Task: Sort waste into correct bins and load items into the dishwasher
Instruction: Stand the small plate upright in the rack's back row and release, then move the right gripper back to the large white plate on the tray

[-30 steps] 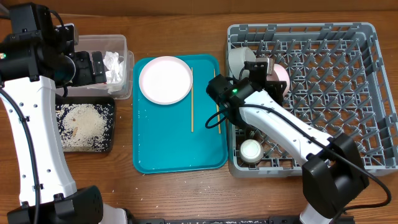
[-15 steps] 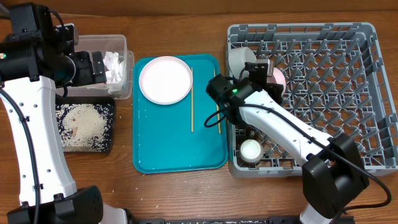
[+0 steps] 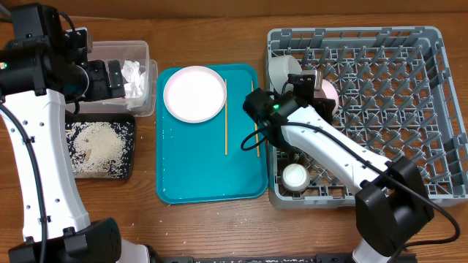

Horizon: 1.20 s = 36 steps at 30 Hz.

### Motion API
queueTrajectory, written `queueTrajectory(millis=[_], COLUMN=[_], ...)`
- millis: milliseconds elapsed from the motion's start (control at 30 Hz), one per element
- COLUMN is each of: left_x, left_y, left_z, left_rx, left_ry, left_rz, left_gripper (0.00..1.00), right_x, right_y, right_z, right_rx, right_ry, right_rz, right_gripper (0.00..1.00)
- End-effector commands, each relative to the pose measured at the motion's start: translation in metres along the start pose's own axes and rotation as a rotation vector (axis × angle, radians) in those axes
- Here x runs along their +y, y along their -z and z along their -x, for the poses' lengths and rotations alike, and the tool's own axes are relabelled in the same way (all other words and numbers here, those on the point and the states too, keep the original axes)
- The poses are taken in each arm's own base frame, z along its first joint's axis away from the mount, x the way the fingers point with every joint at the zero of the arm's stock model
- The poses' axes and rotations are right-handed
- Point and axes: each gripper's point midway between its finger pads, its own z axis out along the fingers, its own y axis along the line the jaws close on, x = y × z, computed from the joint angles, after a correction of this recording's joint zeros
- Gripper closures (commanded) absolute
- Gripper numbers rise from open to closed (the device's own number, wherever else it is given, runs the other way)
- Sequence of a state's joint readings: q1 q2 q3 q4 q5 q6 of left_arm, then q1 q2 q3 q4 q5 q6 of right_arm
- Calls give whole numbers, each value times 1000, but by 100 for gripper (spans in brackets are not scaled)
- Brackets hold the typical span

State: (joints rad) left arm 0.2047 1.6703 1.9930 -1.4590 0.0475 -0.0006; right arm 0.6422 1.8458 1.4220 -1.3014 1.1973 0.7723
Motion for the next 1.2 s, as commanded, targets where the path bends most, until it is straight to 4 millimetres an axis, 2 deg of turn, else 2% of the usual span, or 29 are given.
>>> queueTrajectory(millis=[0, 100, 200, 333, 467, 533, 633, 700, 800, 833, 900, 933, 1167], left_x=[-1, 0, 0, 0, 0, 0, 0, 0, 0, 0, 0, 0, 0], left_y=[6, 6, 6, 6, 6, 6, 6, 6, 6, 6, 6, 6, 6], left_z=[4, 4, 4, 4, 4, 4, 4, 4, 4, 4, 4, 4, 4], left_rx=[-22, -22, -22, -22, -21, -22, -22, -22, -22, -22, -22, -22, -22], left_ry=[3, 3, 3, 3, 3, 3, 4, 3, 3, 4, 3, 3, 3], left_rz=[2, 3, 3, 3, 3, 3, 3, 3, 3, 3, 3, 3, 3], left_gripper=[0, 0, 0, 0, 0, 0, 0, 0, 0, 0, 0, 0, 0], right_x=[0, 7, 19, 25, 32, 35, 38, 38, 38, 38, 38, 38, 43], right_y=[0, -2, -4, -1, 12, 20, 30, 38, 45, 47, 52, 54, 75], right_z=[7, 6, -2, -11, -14, -14, -16, -19, -22, -23, -23, -22, -7], right_rx=[-46, -40, -12, -9, -35, -54, -74, -87, -96, -99, -109, -112, -18], right_ry=[87, 174, 194, 286, 336, 351, 387, 433, 461, 471, 485, 486, 370], right_rz=[-32, -23, 4, -16, -3, 6, 14, 16, 18, 20, 24, 25, 187], right_gripper=[96, 96, 96, 96, 95, 91, 73, 48, 32, 17, 4, 0, 0])
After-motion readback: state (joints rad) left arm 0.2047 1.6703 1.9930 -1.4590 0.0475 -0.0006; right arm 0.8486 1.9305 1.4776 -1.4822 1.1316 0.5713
